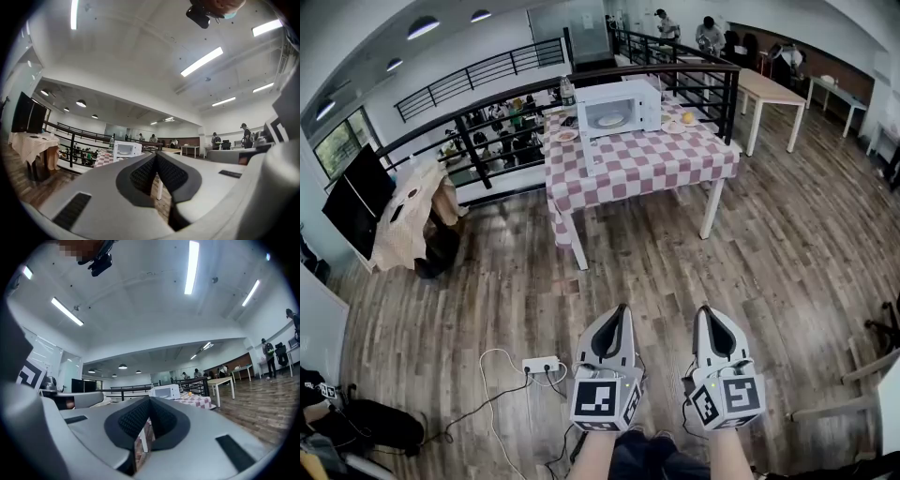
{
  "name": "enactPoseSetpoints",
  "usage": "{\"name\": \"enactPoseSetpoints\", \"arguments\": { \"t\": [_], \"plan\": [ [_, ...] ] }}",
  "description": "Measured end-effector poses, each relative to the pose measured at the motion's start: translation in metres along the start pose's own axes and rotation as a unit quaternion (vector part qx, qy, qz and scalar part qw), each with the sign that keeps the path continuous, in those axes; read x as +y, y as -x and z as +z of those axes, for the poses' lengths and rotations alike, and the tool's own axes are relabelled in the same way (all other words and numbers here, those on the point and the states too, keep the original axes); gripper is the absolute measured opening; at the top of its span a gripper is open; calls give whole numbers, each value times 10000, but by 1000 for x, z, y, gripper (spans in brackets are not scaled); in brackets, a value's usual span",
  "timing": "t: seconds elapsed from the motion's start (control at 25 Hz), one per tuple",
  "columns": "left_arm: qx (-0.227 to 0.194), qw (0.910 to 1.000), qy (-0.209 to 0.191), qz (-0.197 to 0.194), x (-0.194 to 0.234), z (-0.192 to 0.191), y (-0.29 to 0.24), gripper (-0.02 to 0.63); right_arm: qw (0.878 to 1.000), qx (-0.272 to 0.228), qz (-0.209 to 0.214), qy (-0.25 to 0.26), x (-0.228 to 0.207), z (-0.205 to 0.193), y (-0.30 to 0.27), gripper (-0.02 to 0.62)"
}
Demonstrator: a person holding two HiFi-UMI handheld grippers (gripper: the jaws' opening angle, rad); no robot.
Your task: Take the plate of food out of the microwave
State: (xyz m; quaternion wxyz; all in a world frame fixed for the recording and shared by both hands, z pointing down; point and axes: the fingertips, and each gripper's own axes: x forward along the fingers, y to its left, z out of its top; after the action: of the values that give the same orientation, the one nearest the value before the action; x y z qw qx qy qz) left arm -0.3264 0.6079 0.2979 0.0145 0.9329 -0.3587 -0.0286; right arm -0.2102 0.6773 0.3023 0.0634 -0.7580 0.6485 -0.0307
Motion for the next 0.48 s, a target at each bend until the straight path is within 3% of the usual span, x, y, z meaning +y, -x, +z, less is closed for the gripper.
{"name": "enactPoseSetpoints", "arguments": {
  "t": [0.48],
  "plan": [
    [103,9998,74,-124,-37,-14,-24,25,9996,31,-155,-248,-49,-5,10,-2]
  ]
}}
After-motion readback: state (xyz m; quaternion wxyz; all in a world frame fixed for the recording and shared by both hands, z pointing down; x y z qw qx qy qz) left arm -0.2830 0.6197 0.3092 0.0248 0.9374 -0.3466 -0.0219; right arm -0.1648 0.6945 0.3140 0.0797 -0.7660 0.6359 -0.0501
